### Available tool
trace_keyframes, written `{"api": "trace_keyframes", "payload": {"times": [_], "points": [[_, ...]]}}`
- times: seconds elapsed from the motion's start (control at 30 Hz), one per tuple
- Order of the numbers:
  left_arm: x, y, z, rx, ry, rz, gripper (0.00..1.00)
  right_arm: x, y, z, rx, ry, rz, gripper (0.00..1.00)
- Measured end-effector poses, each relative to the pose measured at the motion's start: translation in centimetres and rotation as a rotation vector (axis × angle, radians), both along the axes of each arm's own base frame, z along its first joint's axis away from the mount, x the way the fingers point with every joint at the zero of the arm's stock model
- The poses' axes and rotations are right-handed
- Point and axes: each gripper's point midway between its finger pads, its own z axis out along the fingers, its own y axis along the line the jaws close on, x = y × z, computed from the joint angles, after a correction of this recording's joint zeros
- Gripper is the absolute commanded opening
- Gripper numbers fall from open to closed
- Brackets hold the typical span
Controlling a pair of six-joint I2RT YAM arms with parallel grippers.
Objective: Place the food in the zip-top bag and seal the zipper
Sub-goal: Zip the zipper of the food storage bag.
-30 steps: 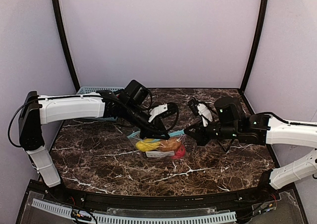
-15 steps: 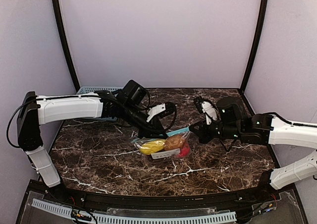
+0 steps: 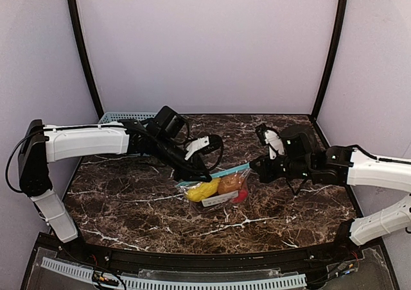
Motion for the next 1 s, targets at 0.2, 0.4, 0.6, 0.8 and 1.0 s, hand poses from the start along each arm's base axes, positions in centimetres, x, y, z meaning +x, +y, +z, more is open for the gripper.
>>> {"api": "trace_keyframes", "payload": {"times": [0.2,0.4,0.6,0.8,1.0], "points": [[0.0,0.3,-0.1,0.004,0.006,0.009,0.01,0.3,-0.4,-0.2,-0.001,0.012,-0.024,0.0],[-0.1,1.0,-0.4,0.01,0.014,0.019,0.01,0.6,-1.0,-0.5,-0.001,0.036,-0.054,0.0],[0.0,1.8,-0.4,0.012,0.016,0.038,0.01,0.9,-1.5,-0.8,0.002,0.057,-0.083,0.0],[0.2,2.6,-0.4,0.014,0.014,0.058,0.01,1.1,-1.8,-0.8,0.011,0.068,-0.105,0.0],[0.4,3.2,-0.4,0.017,0.011,0.076,0.01,1.4,-2.2,-0.9,0.012,0.076,-0.124,0.0]]}}
